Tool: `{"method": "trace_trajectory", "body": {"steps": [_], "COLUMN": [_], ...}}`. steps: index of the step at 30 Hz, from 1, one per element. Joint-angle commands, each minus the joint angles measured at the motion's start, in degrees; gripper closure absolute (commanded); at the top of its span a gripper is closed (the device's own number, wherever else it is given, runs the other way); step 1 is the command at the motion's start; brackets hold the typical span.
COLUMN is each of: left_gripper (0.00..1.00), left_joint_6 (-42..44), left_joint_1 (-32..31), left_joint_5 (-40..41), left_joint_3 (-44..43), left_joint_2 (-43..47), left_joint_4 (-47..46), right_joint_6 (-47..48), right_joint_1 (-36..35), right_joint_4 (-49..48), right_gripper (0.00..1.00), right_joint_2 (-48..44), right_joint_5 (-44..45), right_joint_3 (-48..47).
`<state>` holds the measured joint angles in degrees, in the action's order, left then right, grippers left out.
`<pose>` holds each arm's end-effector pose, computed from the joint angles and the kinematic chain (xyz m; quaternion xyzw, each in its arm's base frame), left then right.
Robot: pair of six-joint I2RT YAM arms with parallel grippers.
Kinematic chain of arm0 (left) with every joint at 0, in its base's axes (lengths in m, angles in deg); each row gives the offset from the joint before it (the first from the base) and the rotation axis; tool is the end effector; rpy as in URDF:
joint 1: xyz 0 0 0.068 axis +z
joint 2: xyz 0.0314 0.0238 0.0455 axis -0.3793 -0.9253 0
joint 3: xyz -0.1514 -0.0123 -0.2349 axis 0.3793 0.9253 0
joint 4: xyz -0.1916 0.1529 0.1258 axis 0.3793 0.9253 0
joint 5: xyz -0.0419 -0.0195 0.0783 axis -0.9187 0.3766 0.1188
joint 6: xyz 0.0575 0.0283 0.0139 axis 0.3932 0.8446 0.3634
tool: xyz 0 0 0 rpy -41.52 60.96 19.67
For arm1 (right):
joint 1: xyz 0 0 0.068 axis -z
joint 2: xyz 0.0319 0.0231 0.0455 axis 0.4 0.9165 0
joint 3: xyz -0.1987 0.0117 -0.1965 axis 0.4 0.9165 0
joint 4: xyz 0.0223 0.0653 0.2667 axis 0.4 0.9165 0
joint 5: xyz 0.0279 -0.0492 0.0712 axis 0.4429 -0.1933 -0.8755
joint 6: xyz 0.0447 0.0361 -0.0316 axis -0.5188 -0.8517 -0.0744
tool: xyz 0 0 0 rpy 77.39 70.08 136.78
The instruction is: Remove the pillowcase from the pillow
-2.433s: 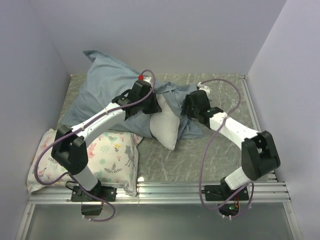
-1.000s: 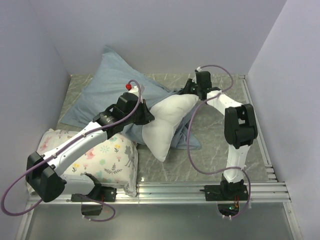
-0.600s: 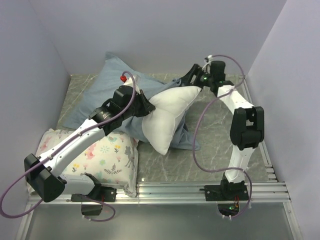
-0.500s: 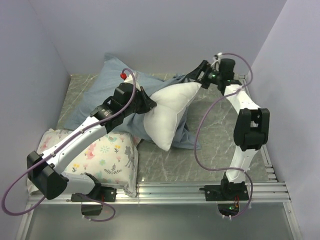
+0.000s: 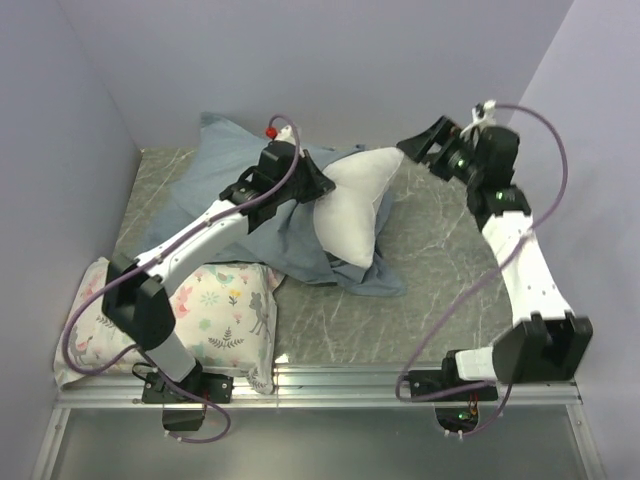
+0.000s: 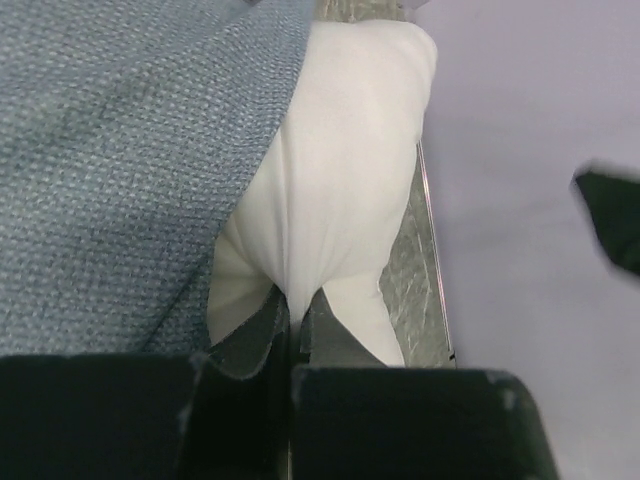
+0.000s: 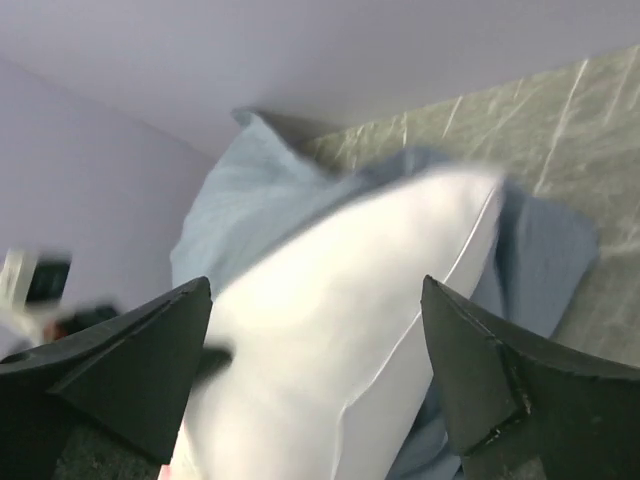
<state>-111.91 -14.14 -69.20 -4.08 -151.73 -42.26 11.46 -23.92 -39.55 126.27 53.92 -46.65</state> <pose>0.3298 -0.2441 0.3566 -0.0908 0.8251 -0.3835 0.4050 0.3509 0.0257 0.4107 0.0918 0.7601 0.3681 0.5276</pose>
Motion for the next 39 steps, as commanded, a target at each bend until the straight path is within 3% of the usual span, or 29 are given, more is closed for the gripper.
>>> {"method": "trace_trajectory", "body": {"steps": [1,9,12,18,28,29,31,32,33,35,38,39], "left_gripper": [1.00,1.00,1.00,1.00,1.00,1.00,1.00,1.00,1.00,1.00,0.71,0.50], "left_joint_6": [-1.96,-2.40,-2.49,-2.84,-2.14,-2.23,-2.23,-1.62,-0.83,2.75,7.42,8.31], "left_joint_1": [-0.66,-1.28,-1.46,-1.98,-3.83,-3.83,-3.92,-3.92,-4.09,-4.01,-2.52,-1.21], "left_joint_5": [-2.58,-3.55,-3.82,-5.39,-9.34,-10.14,-13.46,-14.44,-14.71,-12.97,-9.19,-8.39], "left_joint_3": [-7.69,-16.40,-17.28,-18.33,-19.57,-19.65,-20.79,-21.41,-22.11,-24.57,-26.51,-26.25], "left_joint_2": [-2.16,-9.10,-9.72,-11.04,-12.36,-12.71,-14.11,-14.55,-15.26,-15.26,-14.04,-12.64], "left_joint_4": [-9.56,-8.77,-8.86,-8.51,-6.58,-6.23,-5.79,-5.26,-3.08,-0.17,6.59,7.74], "right_joint_6": [4.10,3.31,4.89,2.79,-0.29,-0.47,-0.21,0.23,0.58,2.51,4.36,4.37], "right_joint_1": [-5.62,-15.21,-15.66,-16.62,-17.50,-17.42,-17.42,-17.50,-17.42,-17.42,-15.40,-14.18], "right_joint_4": [1.65,-5.30,-3.98,-10.13,-17.34,-16.90,-15.24,-13.84,-12.00,-7.35,-2.93,-2.93], "right_gripper": [0.06,0.01,0.00,0.00,0.01,0.04,0.30,0.50,0.94,1.00,1.00,1.00], "right_joint_2": [-7.37,-18.63,-19.17,-18.11,-9.41,-8.37,-7.39,-6.43,-6.16,-6.33,-8.26,-8.79], "right_joint_5": [4.98,8.85,11.13,7.09,8.86,8.85,9.55,10.51,13.66,17.36,25.02,25.03], "right_joint_3": [11.65,28.57,29.54,32.97,30.25,29.55,27.00,26.13,24.20,23.13,23.30,24.44]}}
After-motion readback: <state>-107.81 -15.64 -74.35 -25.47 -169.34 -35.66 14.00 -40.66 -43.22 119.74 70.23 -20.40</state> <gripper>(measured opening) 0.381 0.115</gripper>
